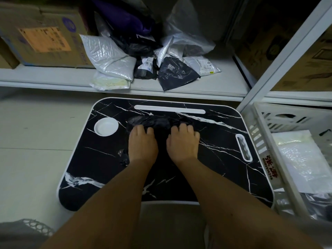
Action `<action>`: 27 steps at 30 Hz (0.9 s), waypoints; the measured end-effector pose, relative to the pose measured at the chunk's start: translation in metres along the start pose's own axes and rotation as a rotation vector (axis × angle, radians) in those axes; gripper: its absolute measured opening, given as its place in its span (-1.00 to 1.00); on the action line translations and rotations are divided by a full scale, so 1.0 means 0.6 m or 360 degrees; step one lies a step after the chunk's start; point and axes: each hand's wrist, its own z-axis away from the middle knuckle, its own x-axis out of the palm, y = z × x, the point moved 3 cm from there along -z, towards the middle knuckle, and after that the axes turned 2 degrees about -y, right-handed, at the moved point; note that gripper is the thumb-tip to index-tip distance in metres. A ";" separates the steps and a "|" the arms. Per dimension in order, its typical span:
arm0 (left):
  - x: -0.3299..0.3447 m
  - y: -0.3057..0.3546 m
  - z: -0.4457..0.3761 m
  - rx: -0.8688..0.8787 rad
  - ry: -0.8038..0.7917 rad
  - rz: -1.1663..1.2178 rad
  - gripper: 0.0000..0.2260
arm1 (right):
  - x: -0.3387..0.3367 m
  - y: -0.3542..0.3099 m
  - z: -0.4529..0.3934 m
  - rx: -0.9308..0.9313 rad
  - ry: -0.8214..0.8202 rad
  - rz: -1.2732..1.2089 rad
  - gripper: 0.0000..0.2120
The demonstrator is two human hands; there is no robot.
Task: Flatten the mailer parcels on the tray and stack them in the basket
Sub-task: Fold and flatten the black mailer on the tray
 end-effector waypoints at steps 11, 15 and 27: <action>0.048 -0.021 -0.009 0.0259 -0.0542 -0.0158 -0.47 | 0.058 0.027 -0.038 -0.0158 -0.0812 -0.0068 -0.42; 0.047 -0.029 -0.017 0.0152 -0.0590 -0.0135 -0.41 | 0.055 0.026 -0.047 0.0048 -0.0874 -0.0071 -0.36; 0.017 0.043 -0.001 0.0215 -0.0393 -0.0103 -0.27 | -0.002 0.114 -0.054 0.0893 -0.0383 -0.0474 -0.37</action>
